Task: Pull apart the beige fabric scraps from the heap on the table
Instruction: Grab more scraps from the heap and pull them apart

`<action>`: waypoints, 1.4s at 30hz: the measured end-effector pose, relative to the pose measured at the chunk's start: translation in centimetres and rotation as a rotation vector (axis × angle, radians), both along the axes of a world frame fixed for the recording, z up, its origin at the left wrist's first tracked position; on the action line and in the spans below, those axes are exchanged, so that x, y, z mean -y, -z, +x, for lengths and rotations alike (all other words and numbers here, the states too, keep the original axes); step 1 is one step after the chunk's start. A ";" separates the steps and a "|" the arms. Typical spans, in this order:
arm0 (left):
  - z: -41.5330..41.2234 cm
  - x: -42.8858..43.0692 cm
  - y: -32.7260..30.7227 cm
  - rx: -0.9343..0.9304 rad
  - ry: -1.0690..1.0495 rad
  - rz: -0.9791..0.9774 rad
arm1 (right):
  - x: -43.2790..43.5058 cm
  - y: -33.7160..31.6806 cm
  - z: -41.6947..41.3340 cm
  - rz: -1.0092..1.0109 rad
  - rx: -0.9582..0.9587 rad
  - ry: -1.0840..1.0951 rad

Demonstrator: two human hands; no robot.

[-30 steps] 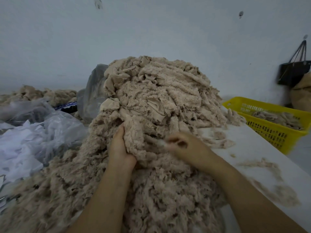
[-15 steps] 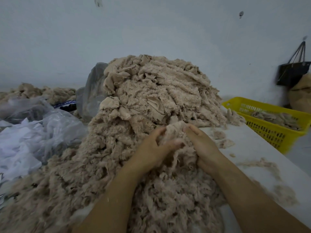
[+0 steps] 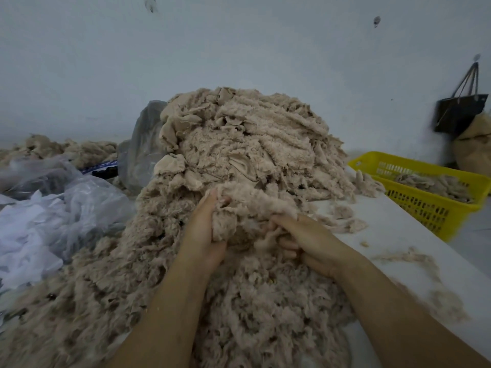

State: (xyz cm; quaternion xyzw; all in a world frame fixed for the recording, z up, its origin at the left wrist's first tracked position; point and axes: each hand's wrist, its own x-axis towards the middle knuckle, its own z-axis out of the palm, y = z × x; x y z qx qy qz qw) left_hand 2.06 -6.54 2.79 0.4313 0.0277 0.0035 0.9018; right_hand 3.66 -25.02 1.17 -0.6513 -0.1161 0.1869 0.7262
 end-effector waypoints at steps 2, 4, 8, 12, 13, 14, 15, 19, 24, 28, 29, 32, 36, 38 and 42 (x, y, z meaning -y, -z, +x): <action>0.1 -0.3 0.2 -0.026 -0.007 -0.061 | 0.1 -0.2 0.0 0.176 -0.045 0.017; 0.3 -0.6 0.4 -0.046 -0.050 -0.131 | 0.2 -0.2 0.2 0.263 -0.052 0.023; 0.6 -1.5 0.4 -0.033 -0.158 -0.284 | 1.8 -0.5 1.2 0.433 -0.053 0.281; 0.5 -1.2 0.5 0.008 -0.108 -0.225 | 2.0 0.3 0.9 -0.243 0.232 0.405; 0.4 -0.8 0.6 0.012 -0.090 -0.188 | 1.5 0.6 0.8 -0.416 0.336 0.423; 0.4 -0.5 0.6 0.016 -0.073 -0.149 | 1.0 0.7 0.6 -0.491 0.435 0.424; 0.2 -0.1 0.6 0.016 -0.057 -0.110 | 0.5 0.6 0.4 -0.479 0.505 0.400; -0.2 0.8 0.5 0.031 0.071 -0.027 | -1.2 0.6 -0.2 -0.476 0.570 0.133; 0.0 1.1 0.7 0.055 0.055 0.200 | -1.7 0.9 -0.6 -0.388 0.520 0.061; -0.5 3.0 1.4 0.071 0.162 0.424 | -1.5 0.6 -0.7 -0.331 0.513 0.074; -0.6 3.3 1.4 0.055 0.223 0.391 | -1.4 1.0 -0.6 -0.343 0.510 0.068; -0.5 3.0 1.8 0.106 0.146 0.487 | -0.6 0.9 -0.2 -0.209 0.374 0.199; 0.4 1.4 2.2 0.029 -0.384 0.634 | 3.4 -1.2 1.3 0.780 0.130 0.661; 1.0 0.5 2.3 -0.091 -0.479 0.560 | 4.1 -0.9 1.7 0.851 0.016 0.732; 1.3 0.4 2.9 -0.089 -0.315 0.920 | 2.2 0.8 2.4 0.410 -0.020 0.715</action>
